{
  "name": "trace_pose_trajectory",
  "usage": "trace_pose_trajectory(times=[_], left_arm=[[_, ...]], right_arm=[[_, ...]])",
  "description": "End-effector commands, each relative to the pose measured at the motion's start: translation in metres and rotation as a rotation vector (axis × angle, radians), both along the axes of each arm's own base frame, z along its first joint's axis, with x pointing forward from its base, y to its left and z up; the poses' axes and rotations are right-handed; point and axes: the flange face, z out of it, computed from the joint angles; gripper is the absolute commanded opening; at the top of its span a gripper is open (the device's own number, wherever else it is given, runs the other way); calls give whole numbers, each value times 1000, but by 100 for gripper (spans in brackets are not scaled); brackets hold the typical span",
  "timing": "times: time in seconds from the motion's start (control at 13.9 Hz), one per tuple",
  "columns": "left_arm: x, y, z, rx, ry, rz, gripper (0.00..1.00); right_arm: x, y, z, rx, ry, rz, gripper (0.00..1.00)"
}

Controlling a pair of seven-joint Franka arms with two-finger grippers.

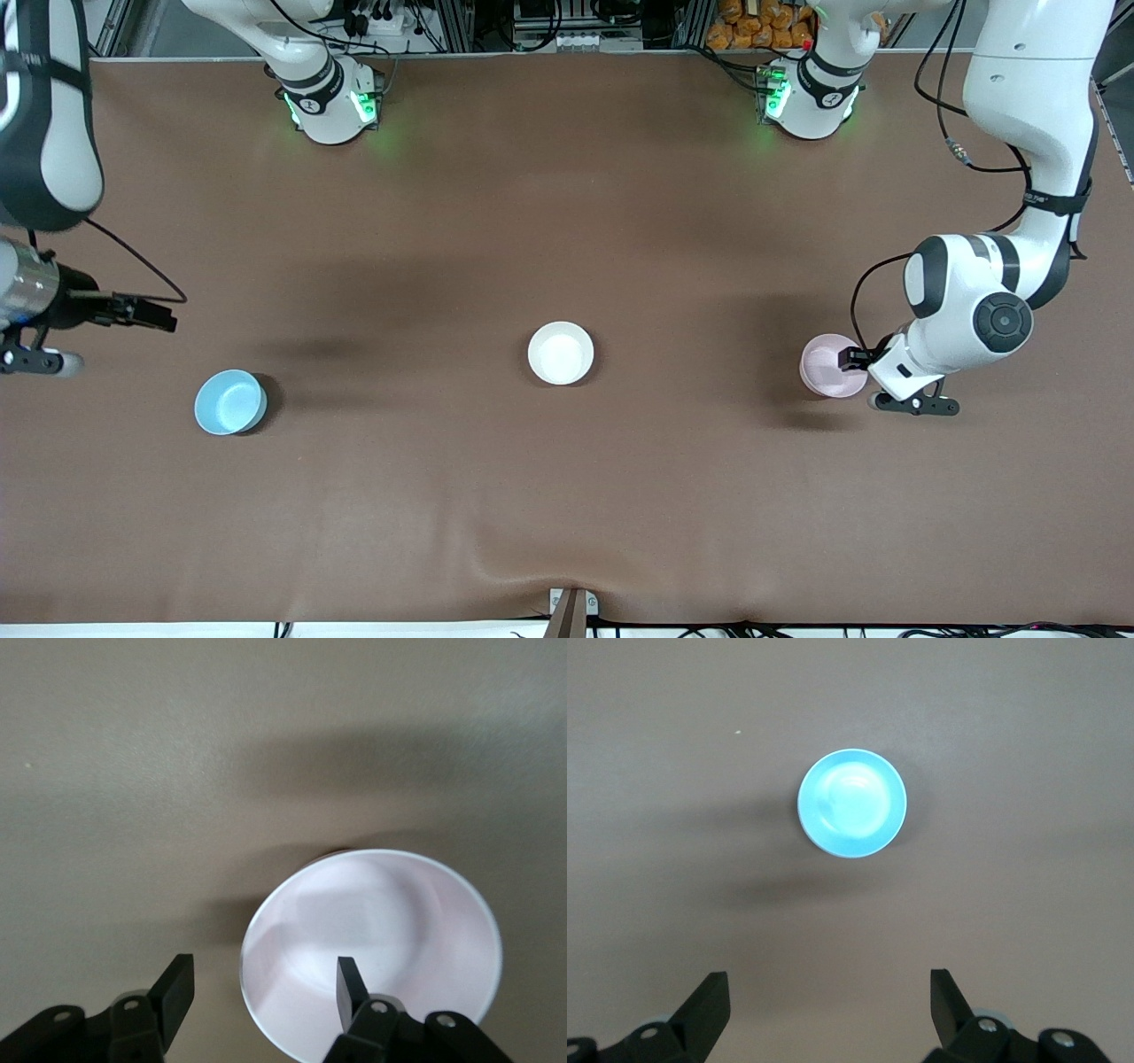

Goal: Stack pink and blue bowls on white bowl
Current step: 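Grasp the pink bowl with the left gripper while the right gripper reaches the blue bowl, then carry the pink bowl over the white bowl while the right gripper grasps the blue bowl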

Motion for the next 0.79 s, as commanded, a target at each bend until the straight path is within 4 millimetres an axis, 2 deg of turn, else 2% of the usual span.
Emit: trace_pose_trajectory(times=[0.0, 0.14, 0.36, 0.43, 0.57, 0.65, 0.72], left_arm=[[0, 10, -1, -3, -15, -34, 55], [0, 11, -1, -4, -15, -36, 34], [2, 3, -4, -19, -13, -28, 4], [3, 0, -3, -25, -15, -26, 0], [7, -5, 4, -28, -28, -27, 0], [11, -13, 13, -42, -36, -29, 0], [16, -24, 31, -54, -42, -38, 0]], right_arm=[[11, -21, -28, -8, -2, 48, 100], [13, -28, -47, -8, 4, 44, 100], [10, -28, -73, -16, -38, 48, 100], [10, -28, -74, -17, -44, 48, 100], [11, -28, -74, -18, -47, 48, 100], [11, -28, -74, -20, -51, 49, 100], [13, -29, -80, -27, -53, 53, 100]])
